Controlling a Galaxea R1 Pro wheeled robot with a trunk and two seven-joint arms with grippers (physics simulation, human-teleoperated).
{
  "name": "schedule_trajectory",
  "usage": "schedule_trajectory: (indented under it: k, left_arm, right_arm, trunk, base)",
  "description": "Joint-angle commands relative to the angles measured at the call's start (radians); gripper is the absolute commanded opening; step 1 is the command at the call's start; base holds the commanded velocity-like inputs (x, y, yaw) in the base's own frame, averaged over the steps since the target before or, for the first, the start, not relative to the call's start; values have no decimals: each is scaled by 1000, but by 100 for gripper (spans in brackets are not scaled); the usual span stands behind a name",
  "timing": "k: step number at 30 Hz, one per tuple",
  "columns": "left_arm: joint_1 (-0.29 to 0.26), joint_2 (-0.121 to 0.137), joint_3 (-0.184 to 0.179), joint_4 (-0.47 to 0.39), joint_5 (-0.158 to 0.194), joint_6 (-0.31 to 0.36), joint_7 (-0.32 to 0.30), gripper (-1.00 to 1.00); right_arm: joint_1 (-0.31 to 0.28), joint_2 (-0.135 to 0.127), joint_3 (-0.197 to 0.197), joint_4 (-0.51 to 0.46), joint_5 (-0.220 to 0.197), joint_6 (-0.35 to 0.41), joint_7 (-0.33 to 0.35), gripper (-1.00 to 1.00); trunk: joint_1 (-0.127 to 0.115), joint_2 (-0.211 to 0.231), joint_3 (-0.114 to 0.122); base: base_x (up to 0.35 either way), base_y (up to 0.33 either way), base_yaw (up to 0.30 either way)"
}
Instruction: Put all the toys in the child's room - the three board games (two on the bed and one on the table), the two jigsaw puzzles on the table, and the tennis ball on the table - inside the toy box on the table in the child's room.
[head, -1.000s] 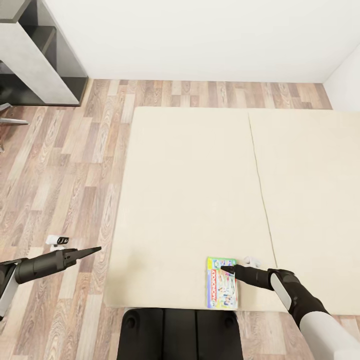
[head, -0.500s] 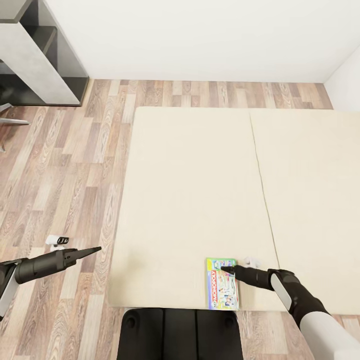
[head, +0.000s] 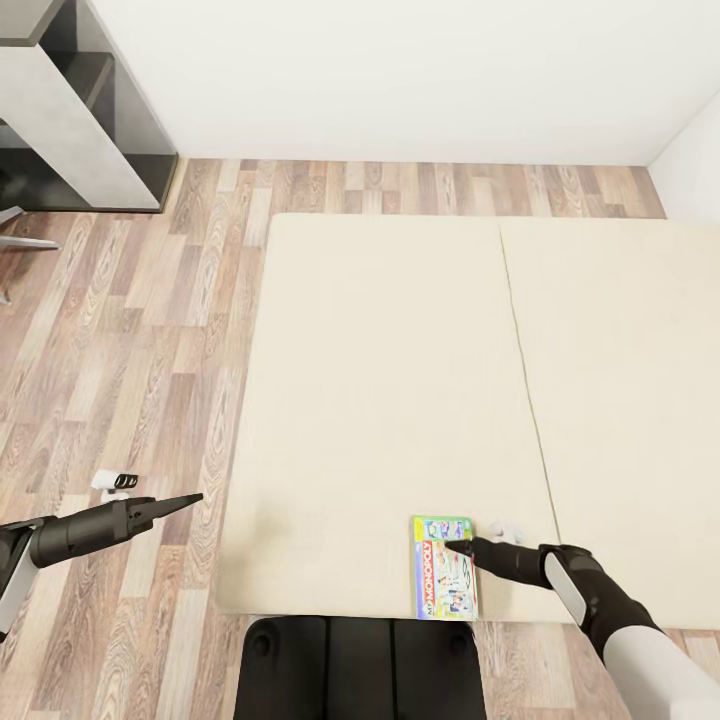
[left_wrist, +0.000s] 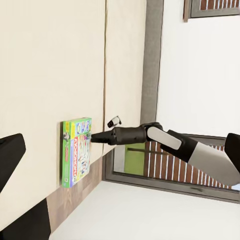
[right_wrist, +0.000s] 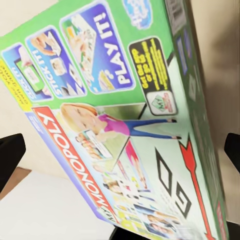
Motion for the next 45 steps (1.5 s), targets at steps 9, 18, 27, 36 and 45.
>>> schedule_trajectory:
  k: [9, 18, 27, 36, 45]
  left_arm:
    - [0, 0, 0, 0, -1, 10, -4, 100]
    - [0, 0, 1, 0, -1, 10, -4, 100]
    - [0, 1, 1, 0, 0, 11, -4, 100]
    - [0, 1, 1, 0, 0, 11, -4, 100]
    - [0, 1, 1, 0, 1, 11, -4, 100]
  right_arm:
    - [0, -2, -3, 7, -3, 9, 4, 100]
    - [0, 6, -2, 8, -3, 9, 4, 100]
    - [0, 8, 45, 9, -5, 8, 5, 100]
    - [0, 9, 52, 9, -5, 8, 8, 100]
    - [0, 10, 52, 9, -5, 8, 10, 100]
  trunk:
    - [1, -1, -1]
    - [1, -1, -1]
    - [1, -1, -1]
    - [1, -1, -1]
    - [1, -1, -1]
  base:
    - [0, 0, 0]
    - [0, 1, 0]
    - [0, 89, 0]
    - [0, 156, 0]
    - [0, 80, 0]
